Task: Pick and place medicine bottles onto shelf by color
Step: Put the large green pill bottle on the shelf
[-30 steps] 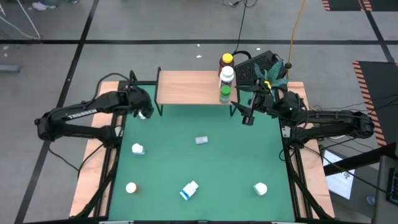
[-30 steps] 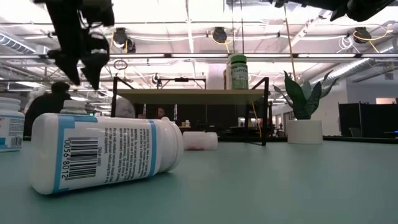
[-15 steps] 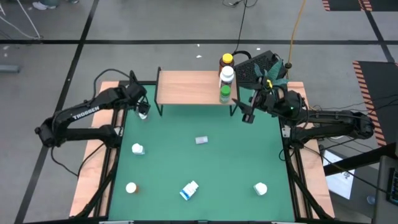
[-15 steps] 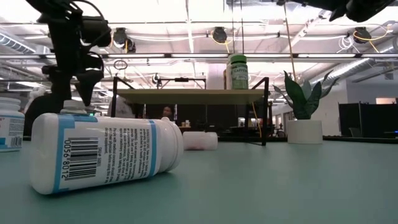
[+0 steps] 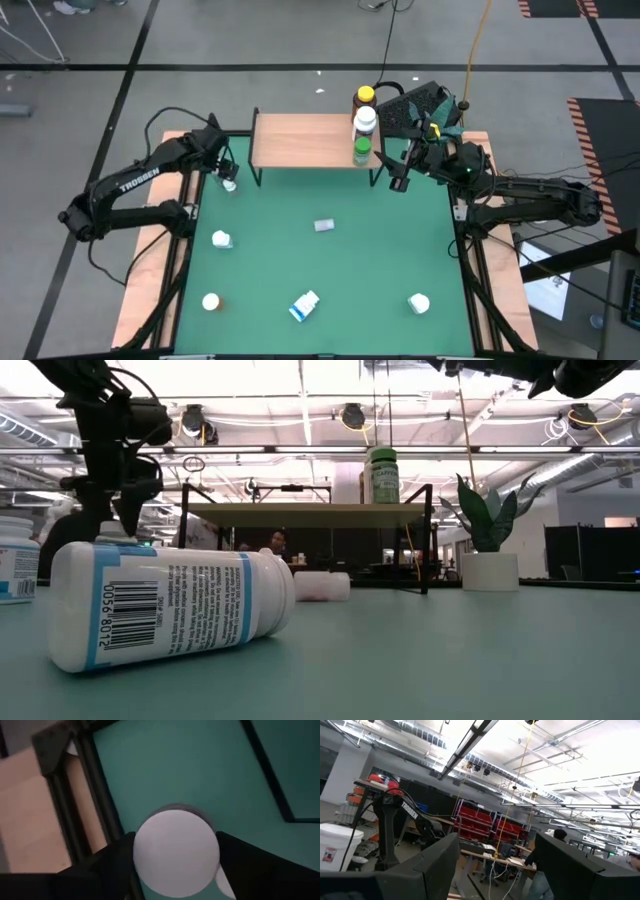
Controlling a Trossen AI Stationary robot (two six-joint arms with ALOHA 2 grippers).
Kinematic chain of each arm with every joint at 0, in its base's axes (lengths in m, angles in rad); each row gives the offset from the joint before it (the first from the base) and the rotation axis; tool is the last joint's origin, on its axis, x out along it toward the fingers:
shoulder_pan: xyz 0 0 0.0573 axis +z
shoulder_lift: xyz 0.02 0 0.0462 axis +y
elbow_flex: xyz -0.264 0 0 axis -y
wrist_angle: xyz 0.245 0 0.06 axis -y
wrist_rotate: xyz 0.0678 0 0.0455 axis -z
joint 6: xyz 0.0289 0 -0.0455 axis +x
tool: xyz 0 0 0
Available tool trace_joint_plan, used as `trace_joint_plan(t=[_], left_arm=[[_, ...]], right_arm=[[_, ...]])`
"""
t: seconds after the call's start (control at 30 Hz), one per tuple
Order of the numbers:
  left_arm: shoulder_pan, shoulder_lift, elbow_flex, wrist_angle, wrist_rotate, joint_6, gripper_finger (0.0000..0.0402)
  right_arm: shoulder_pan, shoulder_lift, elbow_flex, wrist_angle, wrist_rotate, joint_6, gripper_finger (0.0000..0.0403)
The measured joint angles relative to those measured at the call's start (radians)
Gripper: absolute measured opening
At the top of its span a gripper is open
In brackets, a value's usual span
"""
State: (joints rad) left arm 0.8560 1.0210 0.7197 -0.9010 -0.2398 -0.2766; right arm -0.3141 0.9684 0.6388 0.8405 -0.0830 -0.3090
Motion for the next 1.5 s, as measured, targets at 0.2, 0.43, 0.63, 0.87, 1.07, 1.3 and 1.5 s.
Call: trace_joint_plan(t=[0.2, 0.43, 0.63, 0.87, 1.07, 1.3, 1.5], left_arm=[[0.013, -0.001, -0.001, 0.017, 0.02, -0.005, 0.0242], [0.003, -0.008, 0.07, -0.038, 0.013, -0.053, 0.0242], [-0.06, -0.018, 0.249, -0.165, -0.007, -0.084, 0.024], [-0.197, -0.027, 0.503, -0.278, 0.026, -0.092, 0.0244], [-0.343, -0.027, 0.66, -0.264, 0.062, -0.132, 0.0245], [-0.547, -0.014, 0.662, -0.048, 0.065, -0.135, 0.0245], [-0.692, 0.082, 0.637, 0.142, 0.056, -0.055, 0.0246]], right_arm=[[0.0, 0.0, 0.0, -0.002, 0.0, 0.005, 0.0258], [0.0, 0.0, 0.0, -0.006, -0.001, 0.005, 0.0258], [-0.01, 0.003, 0.0, -0.021, -0.065, 0.03, 0.0258], [-0.044, 0.083, 0.067, -0.073, -0.199, 0.166, 0.0265], [-0.045, 0.21, 0.163, -0.163, -0.249, 0.193, 0.0285], [-0.034, 0.363, 0.271, -0.172, -0.367, 0.251, 0.0306], [0.016, 0.469, 0.346, -0.18, -0.368, 0.244, 0.0319]])
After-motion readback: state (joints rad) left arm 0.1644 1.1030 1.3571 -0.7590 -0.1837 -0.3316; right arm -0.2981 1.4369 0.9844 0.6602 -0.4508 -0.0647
